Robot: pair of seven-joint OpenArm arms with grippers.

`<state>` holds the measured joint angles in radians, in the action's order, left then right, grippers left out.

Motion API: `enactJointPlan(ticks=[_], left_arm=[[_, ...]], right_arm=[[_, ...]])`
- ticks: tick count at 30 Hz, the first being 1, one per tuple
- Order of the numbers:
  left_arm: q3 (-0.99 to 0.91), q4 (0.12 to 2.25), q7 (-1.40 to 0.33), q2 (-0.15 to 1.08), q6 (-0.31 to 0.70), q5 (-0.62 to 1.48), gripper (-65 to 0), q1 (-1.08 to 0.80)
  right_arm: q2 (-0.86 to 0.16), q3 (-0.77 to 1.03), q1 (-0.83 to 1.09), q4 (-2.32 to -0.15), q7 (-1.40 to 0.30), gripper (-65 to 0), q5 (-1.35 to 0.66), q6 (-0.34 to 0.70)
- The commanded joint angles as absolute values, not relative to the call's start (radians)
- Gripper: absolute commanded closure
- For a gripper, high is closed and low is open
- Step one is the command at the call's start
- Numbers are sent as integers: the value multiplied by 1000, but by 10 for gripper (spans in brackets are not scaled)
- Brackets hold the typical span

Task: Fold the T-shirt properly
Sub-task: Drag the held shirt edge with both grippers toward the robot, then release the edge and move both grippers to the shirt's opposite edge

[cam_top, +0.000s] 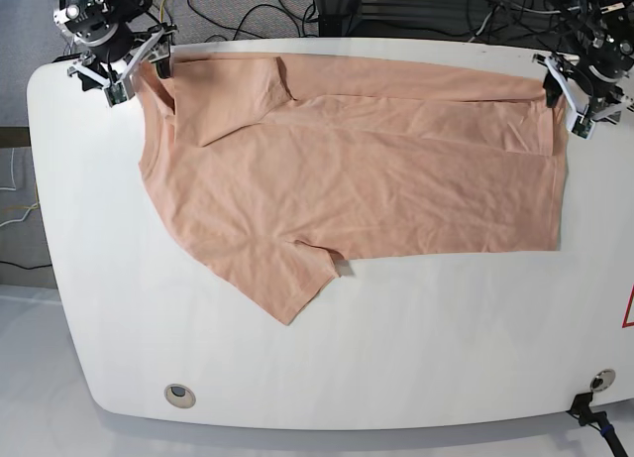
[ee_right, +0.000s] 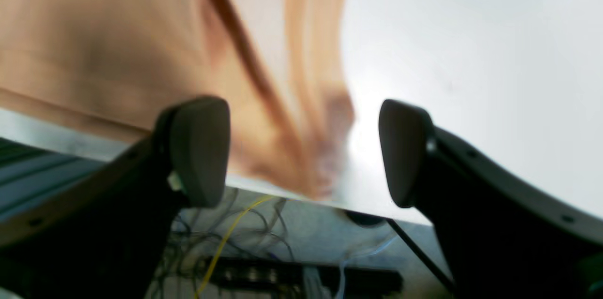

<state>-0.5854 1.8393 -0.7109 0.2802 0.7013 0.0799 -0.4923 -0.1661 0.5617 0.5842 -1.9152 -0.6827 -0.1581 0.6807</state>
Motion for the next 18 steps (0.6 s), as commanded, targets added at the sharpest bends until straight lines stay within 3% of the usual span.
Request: enactJointPlan(ticks=[1,11,18], left_arm=[[-596,1890,-696,300,698,90,-362,-466],[-624,1899,-696,306,698,85,-362,-338],[-615,1893,-696,297,698,82,-362,-237]], right_arm=[[-182,575,553,-1954,-714,-473,-165,680],[-226,602,441,-1954,-736,-473,-157,698],[-220,576,255,-1903,-736,-473,-159,698]])
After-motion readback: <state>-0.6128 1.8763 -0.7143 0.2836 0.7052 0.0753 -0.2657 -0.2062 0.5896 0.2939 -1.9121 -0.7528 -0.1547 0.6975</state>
